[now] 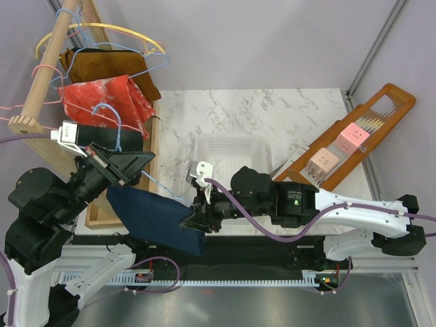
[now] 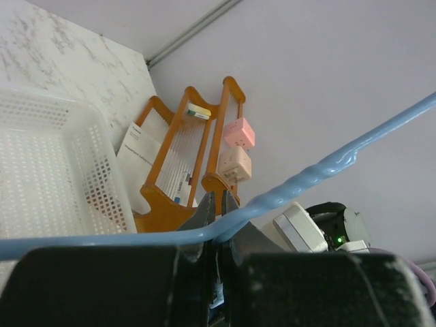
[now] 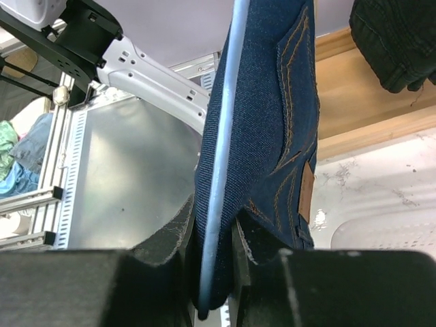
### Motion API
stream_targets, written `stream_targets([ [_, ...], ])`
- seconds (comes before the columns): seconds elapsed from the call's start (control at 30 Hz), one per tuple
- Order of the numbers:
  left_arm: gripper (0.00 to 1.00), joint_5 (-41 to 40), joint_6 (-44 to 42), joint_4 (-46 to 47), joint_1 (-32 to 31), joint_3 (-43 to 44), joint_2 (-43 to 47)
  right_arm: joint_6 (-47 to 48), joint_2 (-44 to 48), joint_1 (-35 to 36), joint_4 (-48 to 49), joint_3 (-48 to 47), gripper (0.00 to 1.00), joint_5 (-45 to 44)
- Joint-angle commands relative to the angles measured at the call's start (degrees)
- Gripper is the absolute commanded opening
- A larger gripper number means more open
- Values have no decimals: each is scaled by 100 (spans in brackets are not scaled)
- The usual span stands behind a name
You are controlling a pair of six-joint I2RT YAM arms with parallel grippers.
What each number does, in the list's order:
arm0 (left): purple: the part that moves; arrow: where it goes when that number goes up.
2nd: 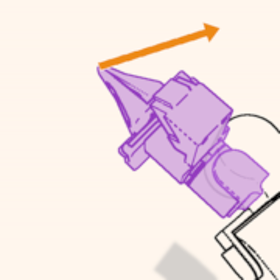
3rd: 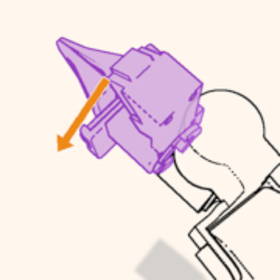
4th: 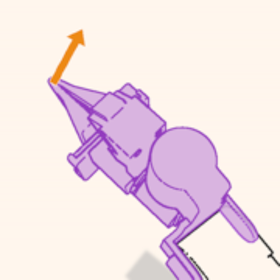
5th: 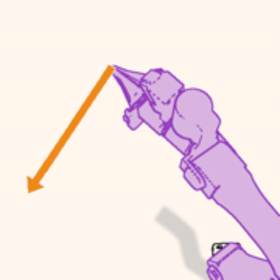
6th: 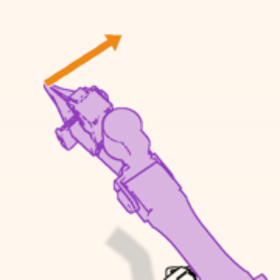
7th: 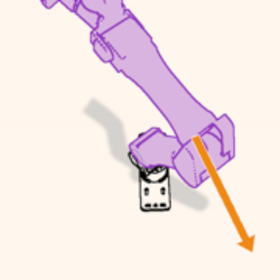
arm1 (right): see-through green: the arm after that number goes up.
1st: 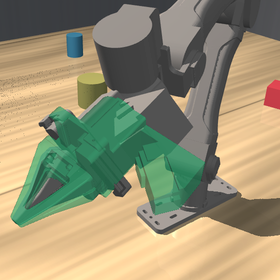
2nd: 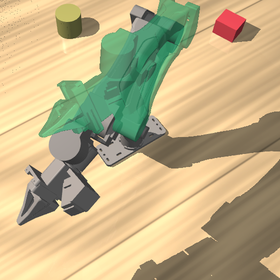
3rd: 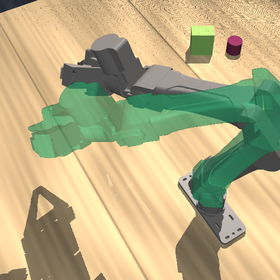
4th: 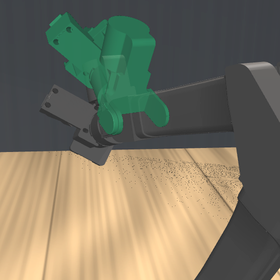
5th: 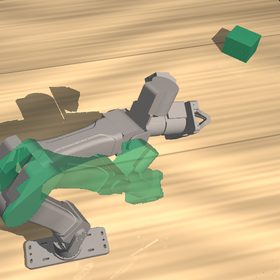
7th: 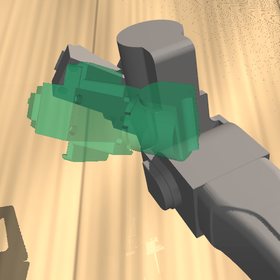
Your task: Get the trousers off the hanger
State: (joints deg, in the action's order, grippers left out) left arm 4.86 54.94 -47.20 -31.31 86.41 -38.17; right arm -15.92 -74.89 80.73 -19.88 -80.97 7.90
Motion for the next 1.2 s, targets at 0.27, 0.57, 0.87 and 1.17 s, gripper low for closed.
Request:
stream_targets([
  [0.27,2,1570,421,1406,-24,-98,187,-991,976,101,-183,626,77,150],
  [0.57,2,1500,782,1556,-24,-37,240,-1098,1829,101,-771,1364,85,-368],
  [0.87,2,1148,913,1635,-24,113,205,-641,1645,540,-412,1260,79,-622],
  [1.17,2,1175,966,1644,-24,-37,275,-245,1258,777,-87,758,65,-1167],
])
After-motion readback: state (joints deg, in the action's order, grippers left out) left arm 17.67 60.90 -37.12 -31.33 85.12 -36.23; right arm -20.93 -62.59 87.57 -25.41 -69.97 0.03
